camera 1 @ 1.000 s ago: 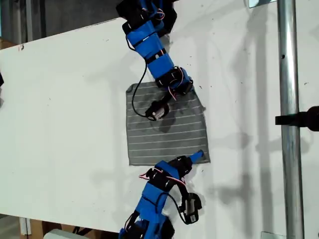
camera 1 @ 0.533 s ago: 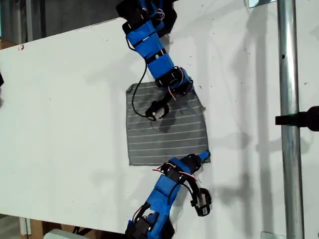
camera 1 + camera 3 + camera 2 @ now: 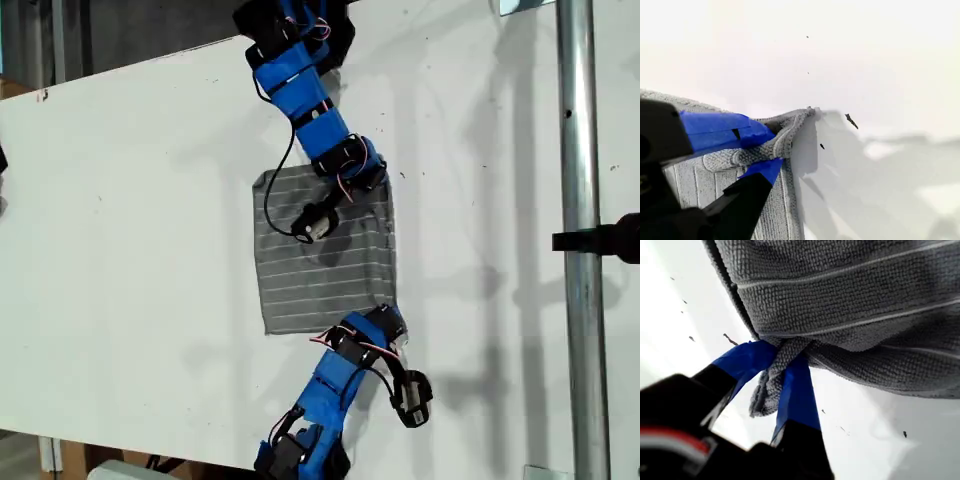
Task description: Grasp corners of a towel and fold twice.
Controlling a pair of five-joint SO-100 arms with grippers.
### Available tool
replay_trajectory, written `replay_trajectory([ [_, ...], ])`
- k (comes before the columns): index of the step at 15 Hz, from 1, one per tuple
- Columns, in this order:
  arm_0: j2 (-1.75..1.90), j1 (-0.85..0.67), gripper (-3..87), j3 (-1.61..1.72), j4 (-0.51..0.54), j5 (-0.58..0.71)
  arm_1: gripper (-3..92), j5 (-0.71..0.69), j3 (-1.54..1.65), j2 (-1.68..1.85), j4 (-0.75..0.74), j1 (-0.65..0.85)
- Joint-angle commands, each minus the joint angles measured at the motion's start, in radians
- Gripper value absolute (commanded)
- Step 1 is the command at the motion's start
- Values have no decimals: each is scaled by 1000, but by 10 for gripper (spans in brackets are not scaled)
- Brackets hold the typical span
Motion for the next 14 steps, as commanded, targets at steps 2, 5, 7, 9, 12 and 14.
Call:
replay_trajectory([
  [2, 115, -38, -30, 23, 57, -2, -2, -6, -72, 21, 52, 3],
  [5, 314, -34, -30, 49, 87, 100, -2, -23, -284, 28, 144, -61],
  [7, 394, 18, -30, 48, 118, 152, -2, -21, -413, 37, 198, -161],
  [9, 425, 64, -30, 48, 132, 163, -2, -23, -439, 75, 195, -227],
  [12, 505, -52, -30, 112, 147, 164, -2, -35, -360, 149, 247, -74],
  [14, 561, -229, -30, 184, 210, 195, -2, -84, -255, 213, 267, 84],
])
